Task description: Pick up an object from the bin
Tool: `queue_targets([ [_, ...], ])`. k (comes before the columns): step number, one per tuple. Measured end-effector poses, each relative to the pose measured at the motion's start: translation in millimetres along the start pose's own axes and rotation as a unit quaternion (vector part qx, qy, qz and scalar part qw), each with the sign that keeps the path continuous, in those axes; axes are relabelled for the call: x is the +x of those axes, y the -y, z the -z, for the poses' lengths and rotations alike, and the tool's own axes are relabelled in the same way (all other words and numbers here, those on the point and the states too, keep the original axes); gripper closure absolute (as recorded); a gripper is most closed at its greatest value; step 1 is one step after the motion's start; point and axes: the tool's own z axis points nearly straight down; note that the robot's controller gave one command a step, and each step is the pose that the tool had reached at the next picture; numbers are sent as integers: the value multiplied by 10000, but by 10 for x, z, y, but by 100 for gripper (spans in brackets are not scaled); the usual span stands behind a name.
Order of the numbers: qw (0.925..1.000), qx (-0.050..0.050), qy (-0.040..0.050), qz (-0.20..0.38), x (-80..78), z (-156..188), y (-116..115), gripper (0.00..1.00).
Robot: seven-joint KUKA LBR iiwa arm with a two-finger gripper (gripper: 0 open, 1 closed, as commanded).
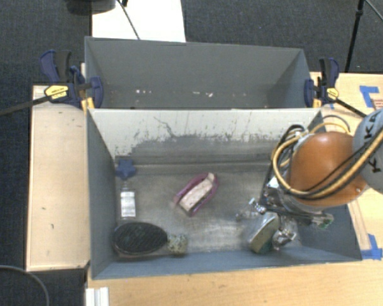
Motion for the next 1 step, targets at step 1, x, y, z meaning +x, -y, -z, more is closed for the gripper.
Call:
queue_targets([
  [1,9844,-49,-28,1759,242,-16,223,0],
])
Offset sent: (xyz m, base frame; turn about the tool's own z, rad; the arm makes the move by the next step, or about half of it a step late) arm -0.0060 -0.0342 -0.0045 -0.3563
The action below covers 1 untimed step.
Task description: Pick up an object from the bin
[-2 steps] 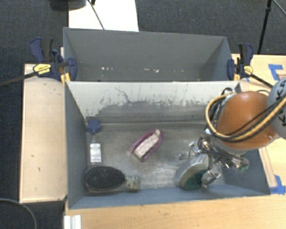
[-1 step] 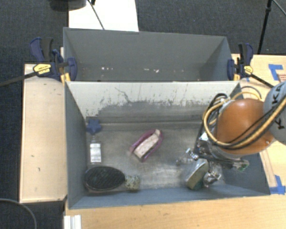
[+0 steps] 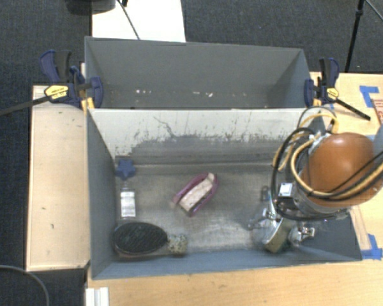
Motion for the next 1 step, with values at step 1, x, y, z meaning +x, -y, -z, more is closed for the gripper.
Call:
queue_targets([
  [1,10000,0,12,-11,-19,11,-2,100],
])
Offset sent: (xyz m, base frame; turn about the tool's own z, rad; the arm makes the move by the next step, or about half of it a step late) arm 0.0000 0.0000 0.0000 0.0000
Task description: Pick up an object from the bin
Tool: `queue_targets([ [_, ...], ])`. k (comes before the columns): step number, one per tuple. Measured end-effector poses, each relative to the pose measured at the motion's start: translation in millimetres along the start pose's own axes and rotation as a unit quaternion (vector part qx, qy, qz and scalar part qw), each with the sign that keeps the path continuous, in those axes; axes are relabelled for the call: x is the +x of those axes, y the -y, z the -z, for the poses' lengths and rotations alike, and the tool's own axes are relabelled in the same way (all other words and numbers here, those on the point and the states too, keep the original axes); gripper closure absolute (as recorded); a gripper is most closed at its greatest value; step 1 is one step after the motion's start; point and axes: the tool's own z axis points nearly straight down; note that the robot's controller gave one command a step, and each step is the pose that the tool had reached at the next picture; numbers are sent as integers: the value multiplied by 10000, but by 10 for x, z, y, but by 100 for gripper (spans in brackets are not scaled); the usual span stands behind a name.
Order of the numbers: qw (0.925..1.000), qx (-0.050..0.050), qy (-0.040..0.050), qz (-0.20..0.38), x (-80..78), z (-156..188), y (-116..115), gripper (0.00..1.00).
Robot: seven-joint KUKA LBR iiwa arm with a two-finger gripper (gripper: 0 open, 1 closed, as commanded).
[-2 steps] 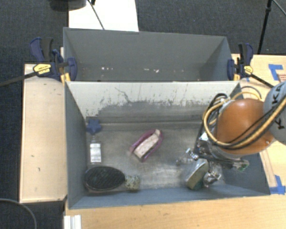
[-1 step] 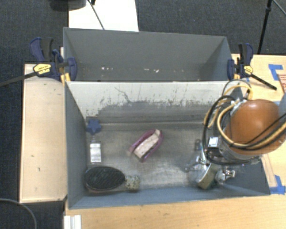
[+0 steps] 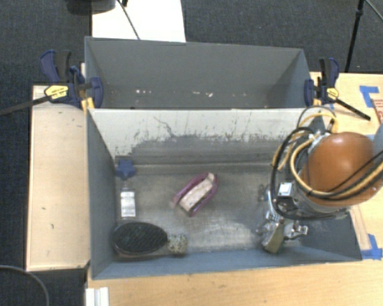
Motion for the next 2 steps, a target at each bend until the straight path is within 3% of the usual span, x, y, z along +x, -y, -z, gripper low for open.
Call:
queue_targets([
  [1,10000,-20,-45,-21,-22,1047,27,100],
  [2,10000,-48,-47,-64,-27,1050,32,100],
])
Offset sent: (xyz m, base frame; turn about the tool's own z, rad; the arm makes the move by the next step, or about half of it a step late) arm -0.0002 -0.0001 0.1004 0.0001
